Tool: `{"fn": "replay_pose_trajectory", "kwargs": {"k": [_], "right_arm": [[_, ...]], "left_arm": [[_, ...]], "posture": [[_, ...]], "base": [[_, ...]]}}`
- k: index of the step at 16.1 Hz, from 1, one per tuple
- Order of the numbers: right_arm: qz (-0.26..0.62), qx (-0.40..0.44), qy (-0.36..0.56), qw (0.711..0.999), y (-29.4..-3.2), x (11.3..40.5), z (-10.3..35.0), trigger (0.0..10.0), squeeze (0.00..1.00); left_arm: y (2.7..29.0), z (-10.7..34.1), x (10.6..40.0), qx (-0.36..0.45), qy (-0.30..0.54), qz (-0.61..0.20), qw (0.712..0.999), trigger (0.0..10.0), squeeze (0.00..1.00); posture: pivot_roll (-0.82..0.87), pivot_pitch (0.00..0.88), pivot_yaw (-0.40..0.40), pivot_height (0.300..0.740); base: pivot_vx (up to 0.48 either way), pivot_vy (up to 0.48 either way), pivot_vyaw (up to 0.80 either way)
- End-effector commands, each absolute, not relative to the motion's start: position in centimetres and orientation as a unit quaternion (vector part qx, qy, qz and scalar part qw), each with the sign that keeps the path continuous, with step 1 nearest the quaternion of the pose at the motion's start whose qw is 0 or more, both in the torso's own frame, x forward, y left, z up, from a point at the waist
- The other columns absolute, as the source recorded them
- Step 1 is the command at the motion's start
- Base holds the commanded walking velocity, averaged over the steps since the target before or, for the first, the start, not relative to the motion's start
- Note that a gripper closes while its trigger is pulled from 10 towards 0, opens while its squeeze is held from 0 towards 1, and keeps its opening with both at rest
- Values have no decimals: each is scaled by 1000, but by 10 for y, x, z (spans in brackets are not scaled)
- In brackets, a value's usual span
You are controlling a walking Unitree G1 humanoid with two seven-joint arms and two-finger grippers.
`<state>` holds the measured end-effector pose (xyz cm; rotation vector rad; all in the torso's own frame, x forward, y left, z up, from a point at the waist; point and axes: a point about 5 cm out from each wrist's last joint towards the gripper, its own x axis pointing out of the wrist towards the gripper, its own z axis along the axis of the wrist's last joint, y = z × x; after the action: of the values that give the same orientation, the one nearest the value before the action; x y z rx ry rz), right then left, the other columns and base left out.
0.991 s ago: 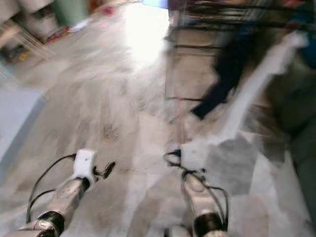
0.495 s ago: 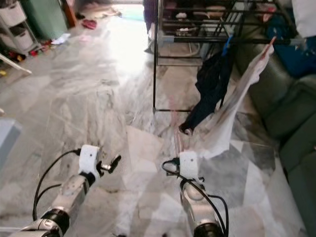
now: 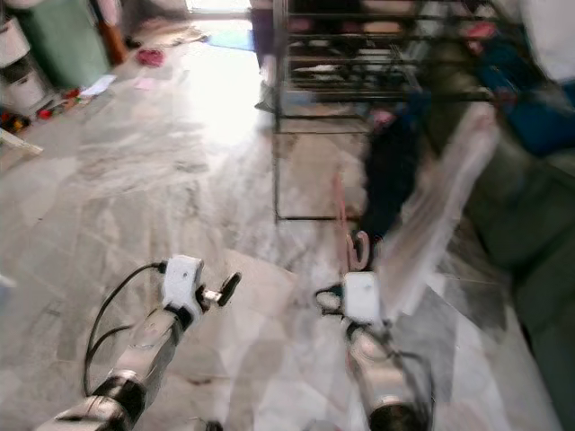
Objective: Hang hanger
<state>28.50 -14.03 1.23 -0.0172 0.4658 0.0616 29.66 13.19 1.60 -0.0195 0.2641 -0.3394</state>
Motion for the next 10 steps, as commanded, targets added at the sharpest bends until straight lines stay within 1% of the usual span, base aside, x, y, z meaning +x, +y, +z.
{"fn": "replay_pose_trajectory", "kwargs": {"k": [1,4,6,7,10], "right_arm": [[32,-11,231,972,-143,285,13,10000,0],[25,-9,232,972,-143,286,13,10000,0],[11,-5,230,973,-145,288,15,10000,0],[4,-4,228,974,-146,288,16,10000,0],[2,-5,229,973,-147,288,15,10000,0]], "left_arm": [[128,16,297,-8,136,-173,975,10000,0],[128,17,298,-3,134,-179,975,10000,0],[127,18,298,-1,133,-182,974,10000,0],[126,18,298,-1,134,-183,974,10000,0],[125,15,295,-2,139,-186,973,10000,0]], "posture": [[-175,142,-2,740],[-175,141,5,740],[-174,142,9,740],[-174,142,9,740],[-173,146,5,740]], "base": [[352,326,0],[390,276,0],[435,0,0],[289,0,-800],[0,0,-800]]}}
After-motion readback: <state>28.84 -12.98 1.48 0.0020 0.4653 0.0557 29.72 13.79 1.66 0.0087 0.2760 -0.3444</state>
